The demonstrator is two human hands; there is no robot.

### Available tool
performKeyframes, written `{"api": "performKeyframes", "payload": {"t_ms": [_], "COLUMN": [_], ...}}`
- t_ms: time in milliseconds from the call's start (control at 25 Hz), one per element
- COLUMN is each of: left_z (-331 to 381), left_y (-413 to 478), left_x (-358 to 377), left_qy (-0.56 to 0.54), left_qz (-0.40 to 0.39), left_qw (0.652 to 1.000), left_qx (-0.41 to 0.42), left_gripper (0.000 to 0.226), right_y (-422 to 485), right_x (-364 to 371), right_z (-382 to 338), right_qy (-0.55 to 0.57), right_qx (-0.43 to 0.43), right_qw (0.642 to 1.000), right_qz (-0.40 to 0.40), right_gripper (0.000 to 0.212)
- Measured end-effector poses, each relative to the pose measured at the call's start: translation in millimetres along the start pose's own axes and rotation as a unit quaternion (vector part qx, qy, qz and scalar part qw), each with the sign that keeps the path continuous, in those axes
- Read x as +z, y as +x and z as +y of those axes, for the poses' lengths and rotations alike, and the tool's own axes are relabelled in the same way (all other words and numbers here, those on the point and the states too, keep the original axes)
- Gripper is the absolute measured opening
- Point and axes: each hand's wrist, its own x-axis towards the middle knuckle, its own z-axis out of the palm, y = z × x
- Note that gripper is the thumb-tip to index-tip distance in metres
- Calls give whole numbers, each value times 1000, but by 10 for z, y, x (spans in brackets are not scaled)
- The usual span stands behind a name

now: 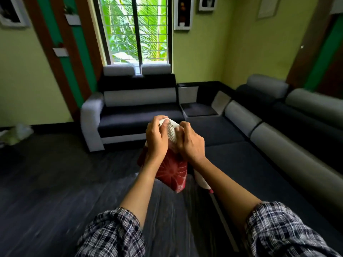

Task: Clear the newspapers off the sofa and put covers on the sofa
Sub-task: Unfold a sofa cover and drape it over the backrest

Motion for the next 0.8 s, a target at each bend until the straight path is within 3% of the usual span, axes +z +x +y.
{"api": "performKeyframes", "payload": {"t_ms": [200, 400, 640, 800], "left_z": [-787, -1450, -2574, -3215], "left_y": [1070, 2152, 2978, 3608], "left_x": [379, 873, 1523, 2049], "left_qy": [-27, -66, -89, -89], "left_qz": [-10, 21, 41, 35], "left_qw": [999, 996, 984, 983], "left_qx": [-16, -53, -151, -160], "left_gripper": [19, 13, 27, 6], "right_y": [1193, 2504, 3619, 4369], "right_x": [739, 1359, 2188, 2737], "right_z": [275, 560, 1119, 1562], "right_qy": [5, 19, 14, 7], "right_qx": [-62, -64, -69, -57], "right_qw": [998, 997, 997, 997], "right_qz": [27, 47, 41, 52], "right_gripper": [50, 39, 36, 34]}}
